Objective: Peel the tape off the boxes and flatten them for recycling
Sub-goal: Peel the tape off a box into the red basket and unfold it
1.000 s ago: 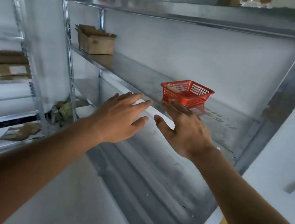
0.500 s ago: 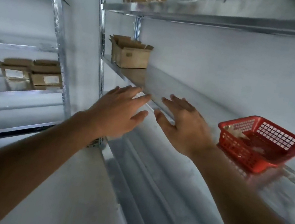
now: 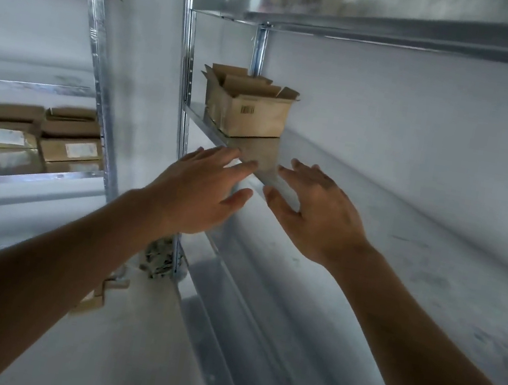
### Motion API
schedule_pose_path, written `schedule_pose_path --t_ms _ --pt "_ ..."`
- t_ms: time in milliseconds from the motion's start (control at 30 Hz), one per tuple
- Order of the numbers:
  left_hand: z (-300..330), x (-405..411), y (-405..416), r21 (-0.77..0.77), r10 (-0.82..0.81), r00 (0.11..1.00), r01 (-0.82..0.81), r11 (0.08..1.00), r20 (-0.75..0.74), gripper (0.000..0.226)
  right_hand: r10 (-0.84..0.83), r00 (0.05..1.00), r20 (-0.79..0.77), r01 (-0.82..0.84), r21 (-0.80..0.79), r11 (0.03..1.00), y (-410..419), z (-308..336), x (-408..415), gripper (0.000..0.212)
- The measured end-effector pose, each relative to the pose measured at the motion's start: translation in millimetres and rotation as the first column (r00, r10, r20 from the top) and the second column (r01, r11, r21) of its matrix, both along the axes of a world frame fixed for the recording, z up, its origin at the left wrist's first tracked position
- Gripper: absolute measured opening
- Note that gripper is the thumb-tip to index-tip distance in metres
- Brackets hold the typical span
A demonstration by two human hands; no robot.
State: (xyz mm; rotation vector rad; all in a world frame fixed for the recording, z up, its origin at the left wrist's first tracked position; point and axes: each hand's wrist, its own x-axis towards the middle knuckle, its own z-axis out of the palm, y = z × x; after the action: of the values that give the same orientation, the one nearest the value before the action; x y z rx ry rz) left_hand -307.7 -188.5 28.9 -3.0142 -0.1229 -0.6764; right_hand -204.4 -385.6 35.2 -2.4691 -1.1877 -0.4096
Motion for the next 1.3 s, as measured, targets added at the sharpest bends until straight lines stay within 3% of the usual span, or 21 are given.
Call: schedule_pose_path --t_ms 367,500,667,833,1000,1133,1300 --pt "17.3 111.5 197.5 -0.017 -0.115 0.993 0.115 0.993 0.004 0.055 -0.104 0.994 0.023 0.103 0.042 0.994 191.5 14.0 94.7 0.057" --pt "10.3 153.0 253.3 -0.017 -0.123 0.992 0.123 0.992 -0.005 0.052 -0.127 0.992 -0.012 0.127 0.018 0.992 248.4 13.3 130.6 0.070" --pt "3.9 216.8 318.7 -0.011 -0.176 0.984 0.176 0.984 -0.014 0.048 -0.133 0.991 -0.016 0.134 0.069 0.989 307.6 12.5 187.0 0.057" --pt "10.9 283.6 374.2 -0.047 -0.179 0.983 0.178 0.983 -0.031 0.060 -0.143 0.990 -0.007 0.143 0.141 0.980 355.2 19.3 241.7 0.051" --pt "2.1 330.3 416.4 -0.052 -0.224 0.974 0.222 0.974 -0.027 0.060 -0.214 0.974 0.077 0.209 0.072 0.975 390.7 29.8 276.5 0.057" --pt "-6.7 358.7 440.9 -0.083 -0.290 0.956 0.285 0.955 -0.051 0.066 -0.255 0.952 0.171 0.264 -0.034 0.964 411.5 36.7 294.1 0.081" --pt "-19.8 381.8 465.4 -0.120 -0.376 0.925 0.368 0.922 -0.051 0.059 -0.314 0.936 0.159 0.337 -0.148 0.930 434.0 31.4 298.5 0.068"
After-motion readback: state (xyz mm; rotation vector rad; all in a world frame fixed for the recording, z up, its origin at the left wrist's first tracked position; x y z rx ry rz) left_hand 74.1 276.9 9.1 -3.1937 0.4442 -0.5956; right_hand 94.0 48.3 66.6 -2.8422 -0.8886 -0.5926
